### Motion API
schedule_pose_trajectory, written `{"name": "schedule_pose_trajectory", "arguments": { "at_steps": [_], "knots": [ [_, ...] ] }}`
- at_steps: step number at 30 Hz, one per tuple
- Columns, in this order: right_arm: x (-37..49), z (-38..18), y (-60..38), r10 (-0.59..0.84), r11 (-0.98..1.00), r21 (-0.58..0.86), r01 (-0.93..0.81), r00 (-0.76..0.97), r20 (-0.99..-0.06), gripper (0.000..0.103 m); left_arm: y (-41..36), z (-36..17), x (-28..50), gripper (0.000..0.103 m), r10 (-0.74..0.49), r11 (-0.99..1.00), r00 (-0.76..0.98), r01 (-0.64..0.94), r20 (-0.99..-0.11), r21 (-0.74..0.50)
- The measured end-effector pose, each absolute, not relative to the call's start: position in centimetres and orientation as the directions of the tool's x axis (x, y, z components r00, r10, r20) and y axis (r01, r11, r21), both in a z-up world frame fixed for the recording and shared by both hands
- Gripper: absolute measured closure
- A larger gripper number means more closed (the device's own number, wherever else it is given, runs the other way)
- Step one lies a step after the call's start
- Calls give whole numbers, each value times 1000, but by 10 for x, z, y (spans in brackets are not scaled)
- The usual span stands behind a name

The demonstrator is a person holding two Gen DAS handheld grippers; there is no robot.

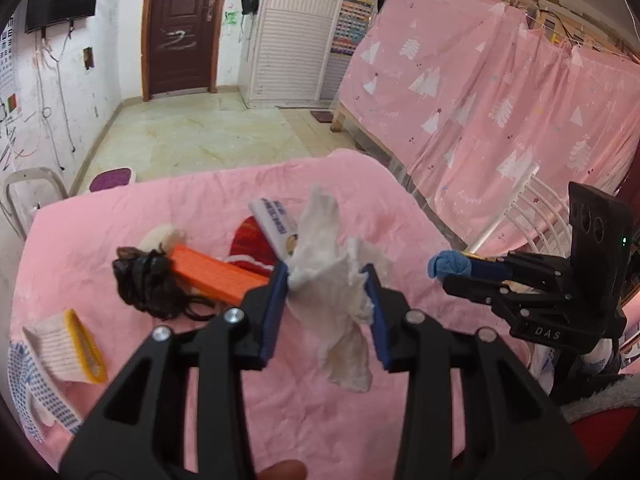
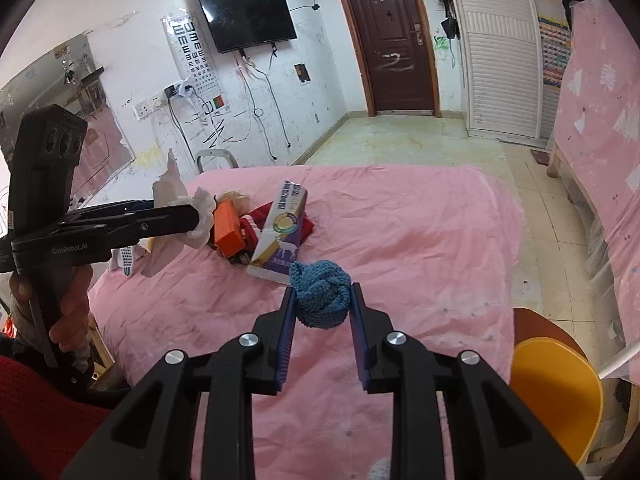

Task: Collect trash
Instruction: 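Carry the tissue and yarn ball to the orange bin and open both tools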

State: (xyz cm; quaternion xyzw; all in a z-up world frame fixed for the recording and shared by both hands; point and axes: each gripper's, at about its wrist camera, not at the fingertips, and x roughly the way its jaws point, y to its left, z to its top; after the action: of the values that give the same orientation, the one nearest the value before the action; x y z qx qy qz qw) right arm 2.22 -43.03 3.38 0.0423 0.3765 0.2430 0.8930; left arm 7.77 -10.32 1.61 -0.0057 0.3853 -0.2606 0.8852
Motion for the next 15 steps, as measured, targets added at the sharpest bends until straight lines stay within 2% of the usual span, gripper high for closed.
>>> {"name": "schedule_pose_trajectory", "arguments": {
  "at_steps": [15],
  "knots": [
    [-16,11,-571,226,961,270,-54,713,-663,87,-251,29,73,67,-629,683,395,692,-670,-234]
  ]
}}
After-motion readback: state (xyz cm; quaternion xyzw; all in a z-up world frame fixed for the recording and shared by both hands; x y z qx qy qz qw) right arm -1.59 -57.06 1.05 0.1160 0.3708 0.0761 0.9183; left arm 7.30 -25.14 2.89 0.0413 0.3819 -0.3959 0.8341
